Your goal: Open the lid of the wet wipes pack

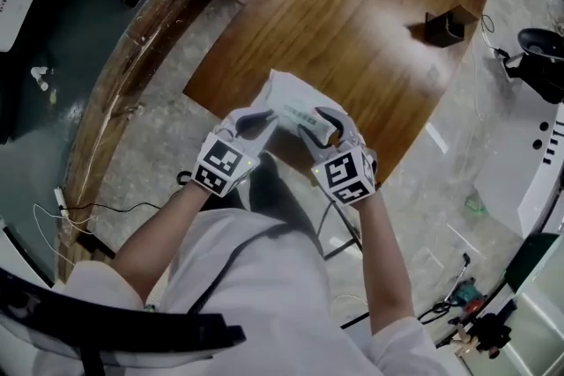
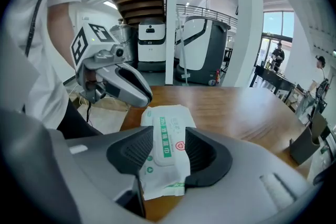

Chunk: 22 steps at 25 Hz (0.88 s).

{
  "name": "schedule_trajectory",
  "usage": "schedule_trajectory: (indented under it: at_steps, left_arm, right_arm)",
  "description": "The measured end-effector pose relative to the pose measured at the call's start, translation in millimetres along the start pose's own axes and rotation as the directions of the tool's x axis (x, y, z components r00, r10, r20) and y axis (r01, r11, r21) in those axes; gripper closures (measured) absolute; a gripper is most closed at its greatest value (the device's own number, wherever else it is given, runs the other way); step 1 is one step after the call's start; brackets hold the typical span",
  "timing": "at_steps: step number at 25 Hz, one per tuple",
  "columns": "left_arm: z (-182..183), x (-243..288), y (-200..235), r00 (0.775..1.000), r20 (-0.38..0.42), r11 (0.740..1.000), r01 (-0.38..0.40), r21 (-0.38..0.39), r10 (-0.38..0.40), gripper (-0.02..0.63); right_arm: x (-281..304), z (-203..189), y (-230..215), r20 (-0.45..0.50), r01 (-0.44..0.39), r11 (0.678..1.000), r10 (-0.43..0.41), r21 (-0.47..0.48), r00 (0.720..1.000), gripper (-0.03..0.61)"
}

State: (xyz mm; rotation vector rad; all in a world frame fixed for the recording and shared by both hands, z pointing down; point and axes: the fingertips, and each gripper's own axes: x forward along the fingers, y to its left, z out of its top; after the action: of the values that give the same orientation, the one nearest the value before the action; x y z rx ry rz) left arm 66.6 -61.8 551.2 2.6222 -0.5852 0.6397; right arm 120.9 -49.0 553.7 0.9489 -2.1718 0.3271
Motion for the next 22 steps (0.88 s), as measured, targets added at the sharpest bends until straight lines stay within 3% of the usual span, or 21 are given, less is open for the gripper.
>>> schedule_trajectory:
  at_steps: [8, 13, 22]
  left_arm:
    - [-16.2, 11.6, 0.5, 0.999, -0.016, 0.998, -0.052, -0.022, 0.051, 0.563]
    - [-24.6, 16.7, -1.3, 0.998, -0.037, 0.998, -0.056, -0.021, 0.056, 0.565]
    - [-27.1, 27.0, -0.4, 0.997, -0.051, 0.998, -0.061, -0.017, 0.06, 0.597]
  right_arm:
    - [15.9, -2.3, 5.1, -0.032, -0.071, 0.997, 0.069, -0.044, 0.997, 0.287]
    - [23.7, -7.2, 7.0, -0.059, -0.084, 0.993, 0.079, -0.082, 0.995, 0.281]
    - [38.9, -14.8, -0.1, -0.106, -0.114, 0.993, 0.111, -0.024, 0.988, 0.282]
